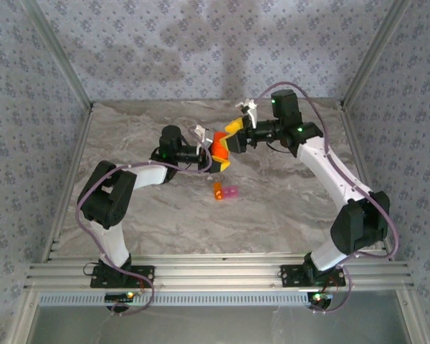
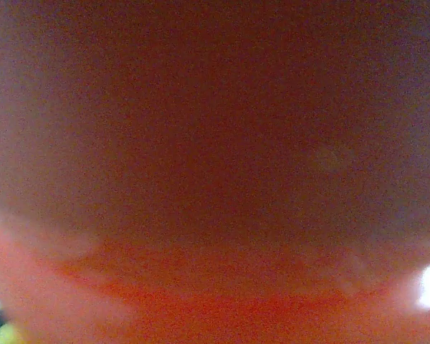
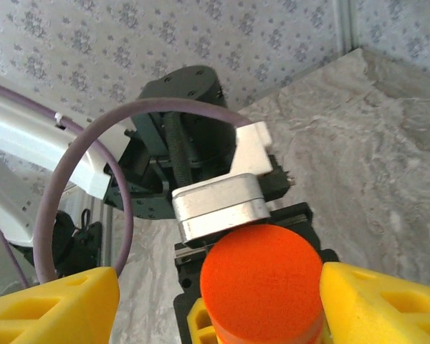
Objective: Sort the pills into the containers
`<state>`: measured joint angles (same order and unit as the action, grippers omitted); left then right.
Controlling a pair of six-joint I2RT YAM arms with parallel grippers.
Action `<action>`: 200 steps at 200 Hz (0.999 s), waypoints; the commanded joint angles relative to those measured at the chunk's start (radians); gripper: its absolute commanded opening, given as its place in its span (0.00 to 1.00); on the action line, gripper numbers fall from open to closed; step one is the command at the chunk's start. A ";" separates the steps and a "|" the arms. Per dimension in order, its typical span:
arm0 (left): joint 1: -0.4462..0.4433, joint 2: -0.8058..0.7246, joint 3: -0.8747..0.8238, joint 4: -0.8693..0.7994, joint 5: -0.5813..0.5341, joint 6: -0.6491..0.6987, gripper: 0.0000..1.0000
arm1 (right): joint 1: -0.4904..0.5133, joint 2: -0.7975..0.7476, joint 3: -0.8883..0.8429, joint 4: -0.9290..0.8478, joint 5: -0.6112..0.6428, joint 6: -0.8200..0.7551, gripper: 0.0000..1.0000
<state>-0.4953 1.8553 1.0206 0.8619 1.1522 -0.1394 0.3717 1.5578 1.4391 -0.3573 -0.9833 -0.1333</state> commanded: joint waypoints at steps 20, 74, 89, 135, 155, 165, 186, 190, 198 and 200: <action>0.000 -0.019 0.028 -0.008 0.039 0.024 0.00 | 0.020 0.028 0.041 -0.059 -0.004 -0.057 0.75; -0.007 -0.019 0.035 -0.008 0.040 0.024 0.00 | 0.024 0.046 0.043 -0.061 0.065 -0.064 0.75; -0.008 -0.019 0.034 -0.007 0.040 0.024 0.00 | 0.020 0.043 0.039 -0.070 0.084 -0.076 0.75; -0.009 -0.018 0.033 -0.007 0.041 0.027 0.00 | 0.016 0.038 0.025 -0.051 0.116 -0.061 0.76; -0.009 -0.018 0.032 -0.006 0.041 0.027 0.00 | 0.018 0.043 0.024 -0.049 0.124 -0.058 0.76; -0.009 -0.019 0.032 -0.004 0.041 0.026 0.00 | 0.016 0.045 0.024 -0.049 0.129 -0.058 0.76; -0.011 -0.019 0.032 -0.003 0.042 0.027 0.00 | 0.018 0.053 0.032 -0.050 0.122 -0.052 0.74; -0.010 -0.019 0.032 -0.003 0.041 0.026 0.00 | 0.020 0.056 0.033 -0.050 0.121 -0.051 0.74; -0.012 -0.019 0.033 -0.003 0.041 0.025 0.00 | 0.021 0.060 0.035 -0.051 0.120 -0.051 0.73; -0.012 -0.019 0.033 -0.004 0.042 0.026 0.00 | 0.022 0.061 0.035 -0.053 0.120 -0.051 0.73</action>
<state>-0.4984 1.8553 1.0210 0.8299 1.1603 -0.1387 0.3889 1.5963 1.4521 -0.3870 -0.8669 -0.1814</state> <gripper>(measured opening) 0.519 0.738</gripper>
